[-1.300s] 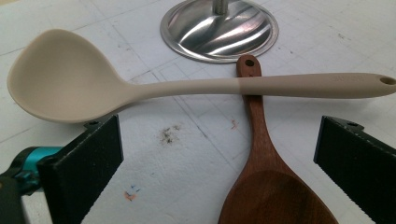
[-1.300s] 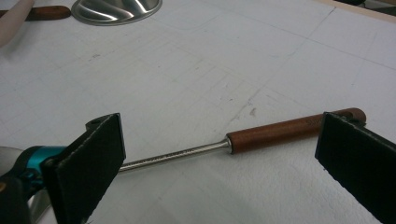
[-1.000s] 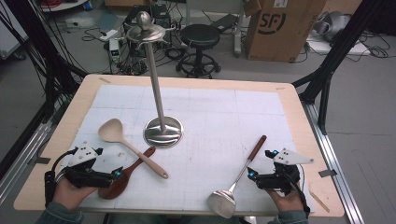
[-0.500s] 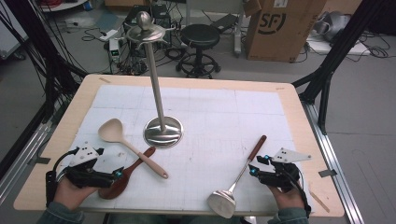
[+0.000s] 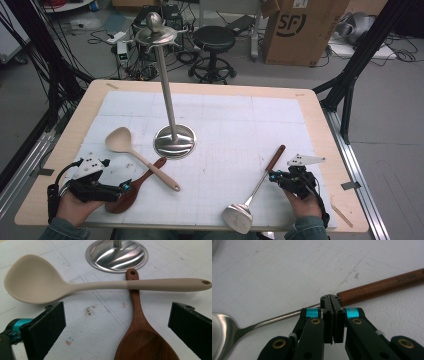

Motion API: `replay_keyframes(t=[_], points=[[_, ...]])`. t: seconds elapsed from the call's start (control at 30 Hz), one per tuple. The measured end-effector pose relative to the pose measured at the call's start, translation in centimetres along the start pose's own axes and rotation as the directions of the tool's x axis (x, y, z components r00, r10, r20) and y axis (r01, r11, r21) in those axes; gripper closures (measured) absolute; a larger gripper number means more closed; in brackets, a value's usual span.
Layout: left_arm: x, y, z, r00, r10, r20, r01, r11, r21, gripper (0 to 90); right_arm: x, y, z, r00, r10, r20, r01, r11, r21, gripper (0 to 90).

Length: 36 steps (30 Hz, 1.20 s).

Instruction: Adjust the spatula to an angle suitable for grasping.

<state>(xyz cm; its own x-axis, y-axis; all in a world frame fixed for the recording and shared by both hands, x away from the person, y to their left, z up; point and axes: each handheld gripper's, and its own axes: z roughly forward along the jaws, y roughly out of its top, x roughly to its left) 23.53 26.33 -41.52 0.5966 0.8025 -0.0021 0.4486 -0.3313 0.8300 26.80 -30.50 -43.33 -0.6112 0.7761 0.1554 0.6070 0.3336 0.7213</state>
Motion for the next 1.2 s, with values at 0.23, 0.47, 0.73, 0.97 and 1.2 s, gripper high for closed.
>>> replay_keyframes(t=[0.23, 0.47, 0.73, 0.97, 1.2], points=[[0.0, 0.0, 0.1, 1.0000, 0.001, -0.001, -0.001, 1.0000, 0.004, 1.9, -0.5, -0.1, 0.7, 0.9999, 0.007, 0.007, -0.008, 0.999, 0.033, 89.4], [0.2, -0.1, 0.0, 1.0000, -0.004, -0.006, 0.004, 1.0000, 0.004, 2.0, -0.3, 0.4, 1.5, 1.0000, 0.001, 0.003, -0.001, 0.999, 0.046, 89.4], [0.2, -0.1, 0.0, 1.0000, -0.004, -0.006, 0.004, 1.0000, 0.002, 1.9, 0.0, 1.6, 2.8, 0.9998, -0.020, -0.008, 0.021, 0.998, 0.058, 89.4], [0.3, -0.1, 0.0, 1.0000, -0.006, -0.008, 0.006, 1.0000, 0.003, 2.0, 0.7, 3.1, 4.5, 0.9985, -0.046, -0.031, 0.048, 0.996, 0.074, 89.4], [0.3, -0.1, 0.0, 1.0000, -0.005, -0.008, 0.005, 1.0000, 0.003, 1.9, 1.0, 4.1, 5.5, 0.9966, -0.056, -0.060, 0.060, 0.995, 0.074, 89.5]])
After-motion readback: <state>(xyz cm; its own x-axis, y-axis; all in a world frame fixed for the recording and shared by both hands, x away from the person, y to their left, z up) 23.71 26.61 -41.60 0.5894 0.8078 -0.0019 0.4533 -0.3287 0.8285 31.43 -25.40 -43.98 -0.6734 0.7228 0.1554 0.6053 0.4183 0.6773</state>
